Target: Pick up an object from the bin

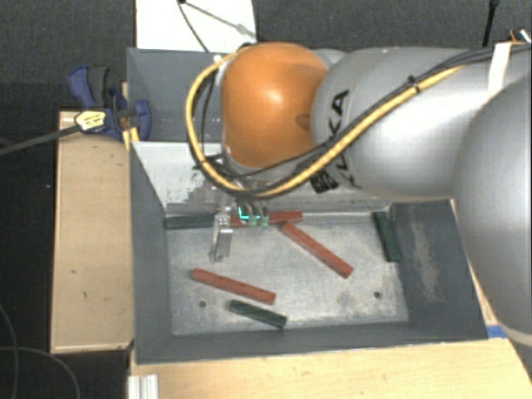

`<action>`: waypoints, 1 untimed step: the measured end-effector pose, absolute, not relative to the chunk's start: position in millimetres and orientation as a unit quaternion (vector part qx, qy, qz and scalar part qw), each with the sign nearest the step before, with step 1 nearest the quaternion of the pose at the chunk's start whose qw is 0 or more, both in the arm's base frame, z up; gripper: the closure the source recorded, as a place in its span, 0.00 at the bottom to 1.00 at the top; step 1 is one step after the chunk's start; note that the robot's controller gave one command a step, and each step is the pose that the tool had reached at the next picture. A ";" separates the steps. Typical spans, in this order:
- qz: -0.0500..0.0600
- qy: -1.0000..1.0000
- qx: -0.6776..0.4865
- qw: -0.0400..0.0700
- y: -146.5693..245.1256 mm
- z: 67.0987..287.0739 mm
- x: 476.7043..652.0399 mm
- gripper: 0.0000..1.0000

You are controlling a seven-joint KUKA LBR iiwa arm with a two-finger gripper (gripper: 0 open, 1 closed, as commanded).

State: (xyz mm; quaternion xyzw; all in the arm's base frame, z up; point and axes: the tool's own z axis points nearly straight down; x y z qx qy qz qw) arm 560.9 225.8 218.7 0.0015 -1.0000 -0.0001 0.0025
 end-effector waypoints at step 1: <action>0.000 -0.997 0.082 0.000 226.4 216.0 518.9 0.00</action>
Offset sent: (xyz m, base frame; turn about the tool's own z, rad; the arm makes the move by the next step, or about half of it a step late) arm -0.0421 0.0004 -0.0031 -0.1609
